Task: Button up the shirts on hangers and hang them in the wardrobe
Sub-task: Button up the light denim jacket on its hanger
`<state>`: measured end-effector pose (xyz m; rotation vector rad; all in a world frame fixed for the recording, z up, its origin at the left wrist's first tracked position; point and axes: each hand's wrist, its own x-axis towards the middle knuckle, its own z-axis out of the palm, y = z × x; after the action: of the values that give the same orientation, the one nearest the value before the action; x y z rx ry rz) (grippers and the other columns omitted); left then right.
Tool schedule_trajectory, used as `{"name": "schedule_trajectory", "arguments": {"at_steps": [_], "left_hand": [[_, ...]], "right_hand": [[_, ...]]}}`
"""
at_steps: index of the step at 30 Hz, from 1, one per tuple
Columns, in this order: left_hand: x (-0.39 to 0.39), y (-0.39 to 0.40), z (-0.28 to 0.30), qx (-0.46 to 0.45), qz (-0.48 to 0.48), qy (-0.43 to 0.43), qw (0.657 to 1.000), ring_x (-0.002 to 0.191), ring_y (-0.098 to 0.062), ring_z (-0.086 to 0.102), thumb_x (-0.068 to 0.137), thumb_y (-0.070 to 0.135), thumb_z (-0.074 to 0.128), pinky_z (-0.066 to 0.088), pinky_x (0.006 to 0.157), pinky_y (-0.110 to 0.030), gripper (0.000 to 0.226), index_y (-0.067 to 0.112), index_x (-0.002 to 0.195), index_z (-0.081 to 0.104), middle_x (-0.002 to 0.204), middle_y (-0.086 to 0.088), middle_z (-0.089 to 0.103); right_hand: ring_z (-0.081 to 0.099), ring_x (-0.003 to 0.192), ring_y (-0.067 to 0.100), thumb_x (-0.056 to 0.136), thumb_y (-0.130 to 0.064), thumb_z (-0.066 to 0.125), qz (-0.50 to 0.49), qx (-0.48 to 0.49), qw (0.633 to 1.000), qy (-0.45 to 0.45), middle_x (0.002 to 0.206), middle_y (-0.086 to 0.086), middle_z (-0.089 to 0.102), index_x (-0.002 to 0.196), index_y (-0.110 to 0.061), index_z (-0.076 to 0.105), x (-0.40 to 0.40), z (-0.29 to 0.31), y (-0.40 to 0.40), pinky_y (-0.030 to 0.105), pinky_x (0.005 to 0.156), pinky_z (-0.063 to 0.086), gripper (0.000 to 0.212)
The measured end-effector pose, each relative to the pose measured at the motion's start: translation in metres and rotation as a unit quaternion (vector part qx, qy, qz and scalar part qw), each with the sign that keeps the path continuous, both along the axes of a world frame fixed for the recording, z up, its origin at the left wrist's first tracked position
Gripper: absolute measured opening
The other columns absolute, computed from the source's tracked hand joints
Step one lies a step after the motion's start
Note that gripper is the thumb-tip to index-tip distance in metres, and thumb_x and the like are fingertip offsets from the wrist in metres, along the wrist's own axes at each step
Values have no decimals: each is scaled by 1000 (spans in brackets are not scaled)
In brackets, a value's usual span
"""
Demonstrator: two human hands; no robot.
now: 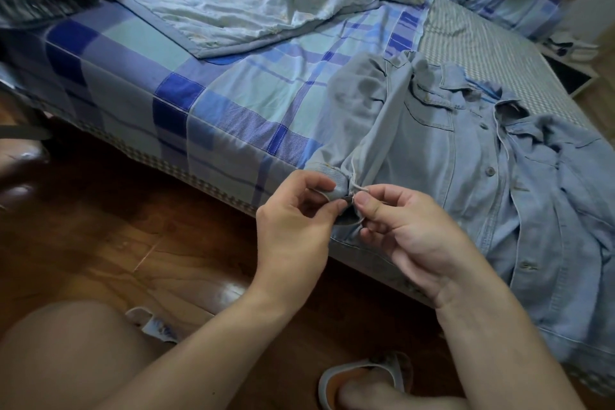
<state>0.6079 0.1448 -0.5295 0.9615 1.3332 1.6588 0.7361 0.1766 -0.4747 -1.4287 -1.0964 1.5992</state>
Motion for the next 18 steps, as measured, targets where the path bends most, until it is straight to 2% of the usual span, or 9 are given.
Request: {"name": "schedule_trajectory", "arguments": {"at_steps": [2, 5, 8, 10, 12, 15, 17, 18], "left_hand": [[1, 0, 0, -4, 1, 12, 1000, 72, -27, 71, 79, 3, 83, 60, 75, -49, 31, 29, 87, 67, 70, -1, 67], [0, 2, 1, -23, 13, 8, 1000, 67, -16, 70, 79, 1, 83, 56, 67, -29, 29, 25, 81, 67, 69, -2, 69], [-6, 8, 2, -61, 0, -57, 997, 59, -9, 66, 81, -3, 79, 49, 59, -17, 25, 18, 84, 66, 67, -4, 71], [-8, 9, 3, -88, -22, -116, 989, 57, -11, 65, 82, -6, 77, 51, 60, -22, 22, 12, 87, 65, 65, -7, 70], [-9, 9, 5, -105, -37, -194, 975, 59, -18, 66, 86, -9, 71, 55, 66, -33, 18, 8, 88, 63, 66, -10, 69], [-9, 7, 12, -99, -48, -292, 950, 72, -29, 70, 96, 2, 62, 59, 70, -38, 4, 2, 92, 63, 80, -19, 71], [-8, 6, 10, -104, -42, -269, 956, 71, -26, 69, 94, 13, 70, 58, 67, -38, 10, 4, 95, 65, 82, -16, 70], [-8, 6, 7, -108, -34, -258, 960, 67, -24, 66, 91, 11, 73, 56, 63, -37, 10, 6, 95, 66, 79, -13, 69]], "right_hand": [[50, 54, 6, 87, -6, 70, -1, 8, 1000, -8, 73, 4, 62, 85, -8, 69, 0, -1, -2, 18, 55, 50, 2], [60, 63, 8, 88, 1, 69, 11, 32, 999, -27, 76, 5, 69, 89, -10, 68, -3, 1, -7, 19, 57, 51, 12], [64, 72, 15, 92, 6, 63, 43, 34, 997, -54, 84, 11, 77, 104, -9, 64, -8, 3, -9, 19, 56, 52, 20], [60, 65, 15, 96, 6, 59, 58, 50, 993, -94, 84, 14, 77, 106, -11, 63, -12, 3, -9, 20, 56, 52, 20], [56, 57, 11, 97, 5, 56, 77, 74, 985, -132, 83, 16, 77, 107, -15, 64, -15, 3, -9, 18, 55, 50, 23], [59, 59, 8, 96, 2, 56, 109, 126, 966, -198, 80, 8, 77, 115, -26, 63, -18, 1, -14, 17, 60, 51, 34], [65, 66, 10, 93, 2, 53, 121, 143, 958, -215, 79, 3, 77, 121, -34, 62, -18, -5, -19, 27, 72, 57, 46], [68, 71, 14, 93, 1, 52, 132, 143, 958, -212, 80, 3, 77, 125, -37, 61, -18, -8, -22, 35, 78, 59, 51]]}}
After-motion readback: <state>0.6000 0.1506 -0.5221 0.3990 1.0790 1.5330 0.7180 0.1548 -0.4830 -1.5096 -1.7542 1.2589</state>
